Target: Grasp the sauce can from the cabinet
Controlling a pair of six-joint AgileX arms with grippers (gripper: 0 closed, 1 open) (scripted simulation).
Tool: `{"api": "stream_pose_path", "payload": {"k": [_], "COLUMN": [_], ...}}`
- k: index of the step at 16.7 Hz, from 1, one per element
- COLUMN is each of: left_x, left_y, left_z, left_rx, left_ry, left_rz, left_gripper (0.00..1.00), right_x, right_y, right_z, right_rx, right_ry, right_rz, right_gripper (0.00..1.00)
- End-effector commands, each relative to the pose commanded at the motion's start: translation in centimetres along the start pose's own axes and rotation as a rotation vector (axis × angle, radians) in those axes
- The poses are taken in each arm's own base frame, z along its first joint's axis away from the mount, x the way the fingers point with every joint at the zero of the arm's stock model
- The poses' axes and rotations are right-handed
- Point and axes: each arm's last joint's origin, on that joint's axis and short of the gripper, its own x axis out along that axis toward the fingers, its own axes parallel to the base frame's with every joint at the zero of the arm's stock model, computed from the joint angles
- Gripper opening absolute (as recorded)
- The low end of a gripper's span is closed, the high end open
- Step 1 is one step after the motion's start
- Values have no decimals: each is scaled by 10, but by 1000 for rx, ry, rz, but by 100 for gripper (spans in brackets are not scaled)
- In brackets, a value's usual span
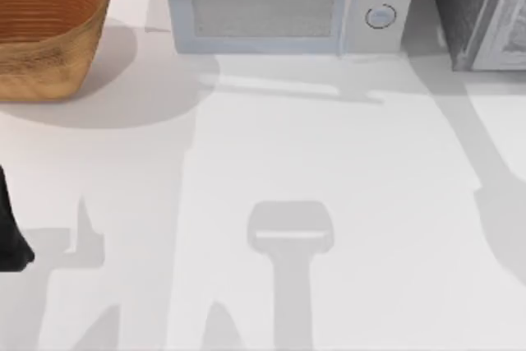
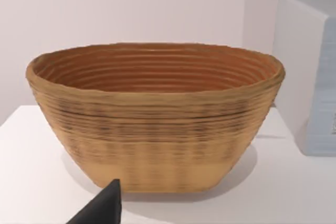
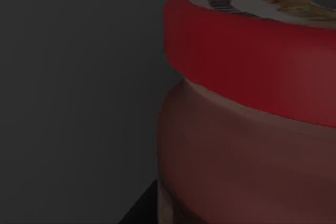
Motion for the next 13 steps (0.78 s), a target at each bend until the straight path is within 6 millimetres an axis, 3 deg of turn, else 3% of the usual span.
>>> {"api": "stream_pose_path", "payload": {"k": [7, 10, 13], "left_x": [0, 0, 0], "left_y": [0, 0, 0], "left_z": [0, 0, 0], "left_rx": [0, 0, 0], "left_ry": [0, 0, 0], "left_rz": [0, 0, 0], "left_gripper": [100, 100, 100], "right_x": [-7, -46, -110], "right_y": [3, 10, 9], "right_z": [3, 21, 46], "right_rx": [1, 0, 4], "right_ry": [0, 1, -10], "right_rz": [5, 7, 4], "right_gripper": [0, 0, 0]}}
